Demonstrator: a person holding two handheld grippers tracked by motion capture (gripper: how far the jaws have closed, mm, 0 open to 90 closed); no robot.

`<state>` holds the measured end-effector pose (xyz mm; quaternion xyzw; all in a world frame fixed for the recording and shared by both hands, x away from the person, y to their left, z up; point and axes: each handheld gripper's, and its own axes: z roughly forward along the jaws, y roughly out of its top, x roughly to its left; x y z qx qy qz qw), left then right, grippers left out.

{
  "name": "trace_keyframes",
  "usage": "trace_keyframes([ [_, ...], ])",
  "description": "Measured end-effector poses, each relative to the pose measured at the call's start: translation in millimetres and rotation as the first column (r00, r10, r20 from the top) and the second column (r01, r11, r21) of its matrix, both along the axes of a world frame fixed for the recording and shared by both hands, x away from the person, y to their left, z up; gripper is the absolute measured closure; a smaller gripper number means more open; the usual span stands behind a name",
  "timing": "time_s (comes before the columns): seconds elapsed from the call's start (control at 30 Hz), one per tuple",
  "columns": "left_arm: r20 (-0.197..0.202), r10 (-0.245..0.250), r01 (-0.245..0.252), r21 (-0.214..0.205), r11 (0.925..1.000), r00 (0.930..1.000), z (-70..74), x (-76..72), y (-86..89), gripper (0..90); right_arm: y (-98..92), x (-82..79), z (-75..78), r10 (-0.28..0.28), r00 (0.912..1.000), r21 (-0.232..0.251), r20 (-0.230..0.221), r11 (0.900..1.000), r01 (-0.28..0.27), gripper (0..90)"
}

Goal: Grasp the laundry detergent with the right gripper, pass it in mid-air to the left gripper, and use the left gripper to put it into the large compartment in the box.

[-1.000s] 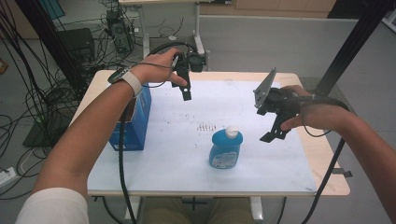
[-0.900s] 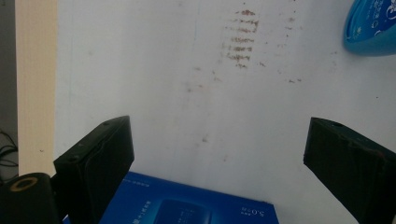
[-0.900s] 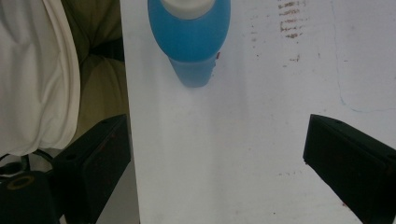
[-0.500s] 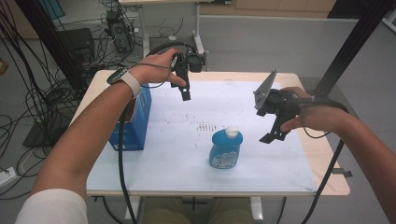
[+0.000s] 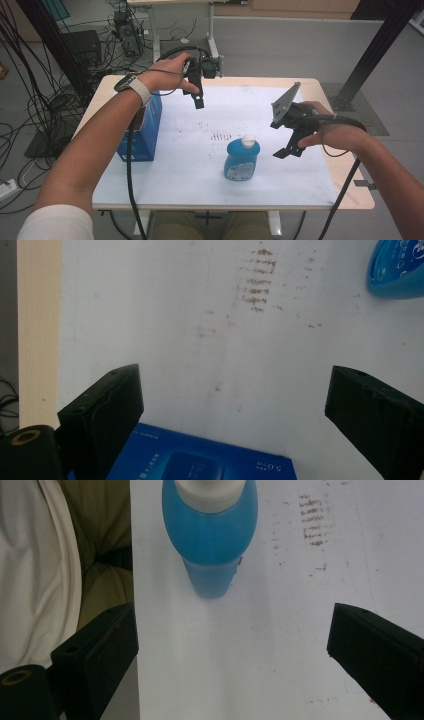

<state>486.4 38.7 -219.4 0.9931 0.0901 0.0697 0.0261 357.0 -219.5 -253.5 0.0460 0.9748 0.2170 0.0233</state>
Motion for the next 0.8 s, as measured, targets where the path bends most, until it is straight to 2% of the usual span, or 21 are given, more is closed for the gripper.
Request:
trace_keyframes([
  [0.27, -0.005, -0.001, 0.001, 0.001, 1.0, 1.0, -2.0, -1.0, -0.9, 8.9, -1.9, -0.9, -14.0, 0.006, 0.9999, 0.042, -0.012, 0.9991, -0.006, 5.9],
  [0.8, 0.0, -0.003, 0.003, -0.004, 1.0, 1.0, -1.8, -3.1, 0.6, 8.9, -4.1, 0.2, -26.9, 0.014, 0.9999, 0.114, -0.006, 0.9934, -0.013, 6.9],
])
